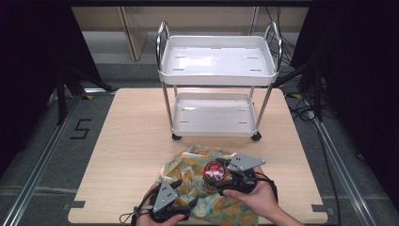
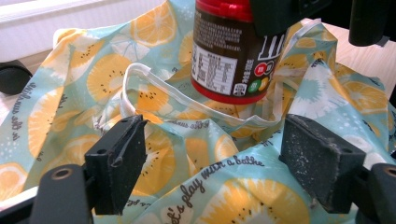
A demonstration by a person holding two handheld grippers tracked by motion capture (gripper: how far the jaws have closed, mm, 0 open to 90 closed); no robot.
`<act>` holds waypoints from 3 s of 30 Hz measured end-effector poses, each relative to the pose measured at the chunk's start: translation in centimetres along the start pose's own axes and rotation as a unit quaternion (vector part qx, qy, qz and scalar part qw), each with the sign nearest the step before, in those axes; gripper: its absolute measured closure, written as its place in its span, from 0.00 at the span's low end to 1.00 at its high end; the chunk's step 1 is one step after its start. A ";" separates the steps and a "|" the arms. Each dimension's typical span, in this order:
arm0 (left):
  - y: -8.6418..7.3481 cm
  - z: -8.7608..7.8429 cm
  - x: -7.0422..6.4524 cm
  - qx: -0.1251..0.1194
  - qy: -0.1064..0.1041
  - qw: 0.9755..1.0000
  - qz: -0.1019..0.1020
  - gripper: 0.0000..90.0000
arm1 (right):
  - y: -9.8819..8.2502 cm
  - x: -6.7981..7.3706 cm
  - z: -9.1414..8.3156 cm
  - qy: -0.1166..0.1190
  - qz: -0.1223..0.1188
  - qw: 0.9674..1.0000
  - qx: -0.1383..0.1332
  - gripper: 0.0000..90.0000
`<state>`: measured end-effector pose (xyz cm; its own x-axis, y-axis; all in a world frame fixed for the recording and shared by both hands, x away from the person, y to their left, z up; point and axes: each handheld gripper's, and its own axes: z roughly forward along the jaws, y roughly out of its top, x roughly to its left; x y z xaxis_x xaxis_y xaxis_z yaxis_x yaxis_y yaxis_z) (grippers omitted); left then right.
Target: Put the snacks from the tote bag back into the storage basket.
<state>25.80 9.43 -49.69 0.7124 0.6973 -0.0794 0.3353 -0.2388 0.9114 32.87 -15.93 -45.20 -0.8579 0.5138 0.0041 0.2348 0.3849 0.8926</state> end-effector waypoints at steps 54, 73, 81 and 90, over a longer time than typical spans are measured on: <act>0.0 -0.3 0.5 -0.012 0.012 1.000 0.000 0.25 | 2.1 -2.4 -2.8 -0.065 0.027 0.997 -0.017 0.30; 0.0 -0.3 0.5 -0.013 0.014 1.000 0.000 0.25 | 2.2 -3.0 -3.2 -0.069 0.025 0.997 -0.018 0.30; 0.0 -0.3 0.5 -0.013 0.014 1.000 0.000 0.25 | 2.4 -3.2 -3.4 -0.072 0.025 0.997 -0.022 0.30; 0.0 -0.3 0.5 -0.013 0.014 1.000 0.000 0.25 | 2.5 -3.5 -3.6 -0.074 0.022 0.997 -0.029 0.30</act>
<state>25.98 10.02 -49.63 0.6956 0.7152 -0.0680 0.3185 -0.2222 0.9215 34.79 -19.50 -41.38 -0.7693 0.6386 -0.0199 0.2401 0.3178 0.9173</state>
